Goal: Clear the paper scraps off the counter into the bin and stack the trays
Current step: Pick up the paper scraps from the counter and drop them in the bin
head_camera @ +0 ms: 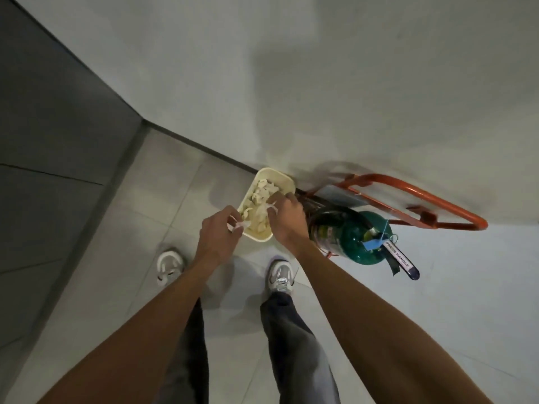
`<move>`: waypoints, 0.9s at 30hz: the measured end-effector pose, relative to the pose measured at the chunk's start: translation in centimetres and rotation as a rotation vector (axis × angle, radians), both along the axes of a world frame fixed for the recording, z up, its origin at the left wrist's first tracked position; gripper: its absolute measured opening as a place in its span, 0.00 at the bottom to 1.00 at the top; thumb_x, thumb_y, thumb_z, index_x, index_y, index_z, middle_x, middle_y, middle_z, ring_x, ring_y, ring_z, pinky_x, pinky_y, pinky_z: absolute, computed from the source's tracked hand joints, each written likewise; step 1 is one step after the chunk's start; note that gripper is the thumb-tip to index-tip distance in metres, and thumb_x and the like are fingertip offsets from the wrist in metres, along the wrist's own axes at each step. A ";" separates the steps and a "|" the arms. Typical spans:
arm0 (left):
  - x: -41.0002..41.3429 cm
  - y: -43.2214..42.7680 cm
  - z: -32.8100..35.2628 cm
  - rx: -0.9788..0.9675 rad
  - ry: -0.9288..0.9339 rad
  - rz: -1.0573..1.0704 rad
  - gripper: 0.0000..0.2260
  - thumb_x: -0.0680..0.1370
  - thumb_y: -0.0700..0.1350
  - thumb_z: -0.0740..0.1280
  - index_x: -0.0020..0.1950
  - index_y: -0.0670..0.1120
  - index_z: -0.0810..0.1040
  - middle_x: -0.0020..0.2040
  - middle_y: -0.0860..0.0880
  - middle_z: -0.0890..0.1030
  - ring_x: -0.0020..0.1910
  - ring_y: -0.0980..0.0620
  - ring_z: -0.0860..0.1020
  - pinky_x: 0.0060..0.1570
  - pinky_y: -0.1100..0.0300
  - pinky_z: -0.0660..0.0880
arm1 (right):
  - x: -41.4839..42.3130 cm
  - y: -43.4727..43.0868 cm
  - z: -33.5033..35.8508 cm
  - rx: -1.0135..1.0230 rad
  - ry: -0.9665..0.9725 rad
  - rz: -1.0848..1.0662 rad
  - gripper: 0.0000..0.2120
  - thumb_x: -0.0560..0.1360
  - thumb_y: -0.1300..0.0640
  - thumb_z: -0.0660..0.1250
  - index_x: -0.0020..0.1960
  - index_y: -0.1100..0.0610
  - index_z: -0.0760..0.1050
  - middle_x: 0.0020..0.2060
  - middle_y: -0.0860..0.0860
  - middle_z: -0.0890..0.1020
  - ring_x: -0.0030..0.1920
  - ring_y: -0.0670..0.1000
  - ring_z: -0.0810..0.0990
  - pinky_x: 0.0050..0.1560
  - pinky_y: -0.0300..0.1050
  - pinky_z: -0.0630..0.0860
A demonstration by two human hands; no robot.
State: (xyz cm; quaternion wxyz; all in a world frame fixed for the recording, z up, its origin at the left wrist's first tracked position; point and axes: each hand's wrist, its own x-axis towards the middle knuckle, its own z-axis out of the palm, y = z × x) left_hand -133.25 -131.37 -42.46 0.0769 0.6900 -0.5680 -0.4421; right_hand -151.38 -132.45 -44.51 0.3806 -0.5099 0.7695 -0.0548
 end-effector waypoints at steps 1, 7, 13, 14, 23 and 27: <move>-0.6 0.1 -1.9 0.000 -0.025 -0.003 0.06 0.76 0.47 0.74 0.47 0.54 0.78 0.43 0.56 0.83 0.40 0.52 0.82 0.43 0.58 0.76 | -0.1 -0.4 -1.8 0.010 0.010 0.021 0.14 0.82 0.56 0.64 0.66 0.52 0.78 0.67 0.56 0.76 0.59 0.63 0.81 0.61 0.60 0.81; -4.1 -0.8 -12.5 0.077 -0.157 -0.100 0.10 0.76 0.41 0.69 0.53 0.54 0.81 0.54 0.46 0.84 0.53 0.41 0.82 0.54 0.48 0.80 | 0.2 -2.7 -11.7 0.072 -0.052 0.116 0.15 0.82 0.63 0.60 0.66 0.54 0.76 0.65 0.56 0.73 0.62 0.61 0.77 0.58 0.49 0.74; -4.3 -0.3 -14.2 0.157 -0.190 -0.259 0.19 0.78 0.45 0.68 0.70 0.51 0.77 0.65 0.43 0.80 0.64 0.39 0.78 0.61 0.49 0.76 | 0.6 -2.8 -12.1 0.181 -0.026 0.205 0.32 0.80 0.68 0.62 0.82 0.56 0.61 0.75 0.62 0.67 0.73 0.63 0.69 0.72 0.55 0.70; -3.8 -0.1 -13.1 0.135 -0.192 -0.246 0.19 0.78 0.45 0.68 0.70 0.52 0.77 0.65 0.43 0.80 0.63 0.39 0.79 0.60 0.48 0.77 | 0.8 -2.7 -11.1 0.169 -0.013 0.211 0.33 0.79 0.69 0.62 0.82 0.56 0.60 0.76 0.62 0.67 0.74 0.63 0.69 0.73 0.56 0.71; 9.3 2.5 7.5 -0.139 -0.156 -0.079 0.21 0.84 0.50 0.63 0.78 0.51 0.67 0.72 0.47 0.75 0.70 0.45 0.74 0.66 0.48 0.73 | 9.2 -0.1 8.4 -0.168 0.035 0.268 0.23 0.83 0.58 0.65 0.77 0.55 0.68 0.73 0.58 0.75 0.68 0.63 0.77 0.68 0.60 0.77; 18.3 5.7 20.5 -0.280 -0.237 -0.010 0.22 0.85 0.52 0.61 0.79 0.51 0.65 0.76 0.48 0.71 0.74 0.47 0.69 0.71 0.49 0.70 | 17.0 2.8 21.8 -0.347 -0.028 0.344 0.21 0.83 0.58 0.66 0.75 0.53 0.69 0.74 0.56 0.74 0.70 0.61 0.76 0.69 0.55 0.75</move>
